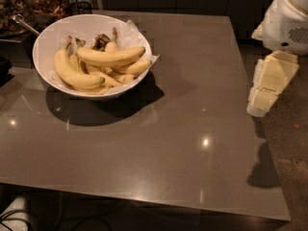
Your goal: Pick banana from white bowl
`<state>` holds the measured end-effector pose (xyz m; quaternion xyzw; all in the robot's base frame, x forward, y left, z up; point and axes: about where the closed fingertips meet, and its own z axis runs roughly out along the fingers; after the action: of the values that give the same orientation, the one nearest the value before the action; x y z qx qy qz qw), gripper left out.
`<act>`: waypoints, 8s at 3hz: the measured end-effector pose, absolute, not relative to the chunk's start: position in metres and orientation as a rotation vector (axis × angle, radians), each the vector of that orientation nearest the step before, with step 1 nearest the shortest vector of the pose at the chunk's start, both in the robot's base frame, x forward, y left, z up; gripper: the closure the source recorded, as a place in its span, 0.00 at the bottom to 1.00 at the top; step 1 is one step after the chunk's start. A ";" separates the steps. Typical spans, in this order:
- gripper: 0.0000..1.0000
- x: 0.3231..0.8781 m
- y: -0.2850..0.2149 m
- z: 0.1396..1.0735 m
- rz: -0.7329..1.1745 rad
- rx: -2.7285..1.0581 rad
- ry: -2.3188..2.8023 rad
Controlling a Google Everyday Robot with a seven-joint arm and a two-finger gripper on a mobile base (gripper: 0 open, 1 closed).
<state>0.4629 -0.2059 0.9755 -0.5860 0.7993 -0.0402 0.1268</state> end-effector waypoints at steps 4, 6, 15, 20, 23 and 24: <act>0.00 0.544 -0.092 0.969 -0.164 -1.883 2.249; 0.00 0.559 -0.053 0.971 -0.170 -1.969 2.140; 0.10 0.622 0.055 0.933 0.183 -1.929 2.126; 0.38 0.642 0.091 0.920 0.238 -2.012 2.084; 0.78 0.640 0.095 0.915 0.224 -2.059 2.047; 0.99 0.641 0.089 0.915 0.222 -2.073 2.032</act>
Offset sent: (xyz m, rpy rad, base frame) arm 0.0473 0.0566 -0.0376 -0.1655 0.2471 0.0858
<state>0.6414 0.0890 0.9154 -0.7074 0.6933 0.0756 0.1150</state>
